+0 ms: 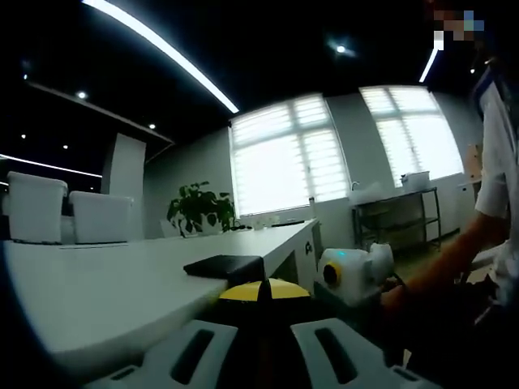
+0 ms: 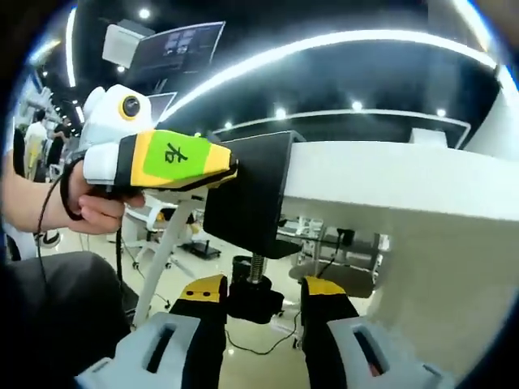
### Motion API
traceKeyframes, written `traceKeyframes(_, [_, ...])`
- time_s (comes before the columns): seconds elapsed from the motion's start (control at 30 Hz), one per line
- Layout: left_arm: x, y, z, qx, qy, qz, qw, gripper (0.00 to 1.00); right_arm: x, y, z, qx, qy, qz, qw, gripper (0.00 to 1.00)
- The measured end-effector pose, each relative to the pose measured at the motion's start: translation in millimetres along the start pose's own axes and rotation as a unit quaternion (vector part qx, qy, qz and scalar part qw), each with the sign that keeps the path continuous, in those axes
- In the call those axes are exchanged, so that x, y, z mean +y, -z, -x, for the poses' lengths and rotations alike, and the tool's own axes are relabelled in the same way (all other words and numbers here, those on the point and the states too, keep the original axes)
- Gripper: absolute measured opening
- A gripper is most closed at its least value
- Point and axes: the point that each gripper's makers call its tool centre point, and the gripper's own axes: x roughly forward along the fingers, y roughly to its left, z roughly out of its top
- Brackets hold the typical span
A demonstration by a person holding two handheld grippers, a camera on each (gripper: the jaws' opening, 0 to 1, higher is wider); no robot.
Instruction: Clamp the fixed fixture on the desktop, loosen the retaining clip, secure it to the edge of the desk, and tighten the retaining clip.
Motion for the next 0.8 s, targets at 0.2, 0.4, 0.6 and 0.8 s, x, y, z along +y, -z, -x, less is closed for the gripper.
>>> traceKeyframes(0.2, [0.4, -0.3, -0.4, -0.001, 0.0, 0.002, 1.0, 0.03, 0.1, 7.0, 31.0, 0.018, 0.14, 0.021, 0.9897, 0.42])
traceKeyframes(0.4, [0.7, -0.3, -0.9, -0.001, -0.003, 0.001, 1.0, 0.03, 13.0, 4.6, 41.5, 0.016, 0.195, 0.014, 0.9805, 0.44])
traceKeyframes(0.6, [1.4, -0.7, -1.1, -0.004, -0.003, 0.009, 0.9999, 0.03, 11.0, 2.8, 31.1, 0.028, 0.208, 0.032, 0.9773, 0.46])
traceKeyframes(0.8, [1.9, -0.6, -1.5, -0.002, -0.003, 0.01, 0.9999, 0.03, -0.3, -0.6, 25.9, 0.026, 0.23, 0.01, 0.9728, 0.45])
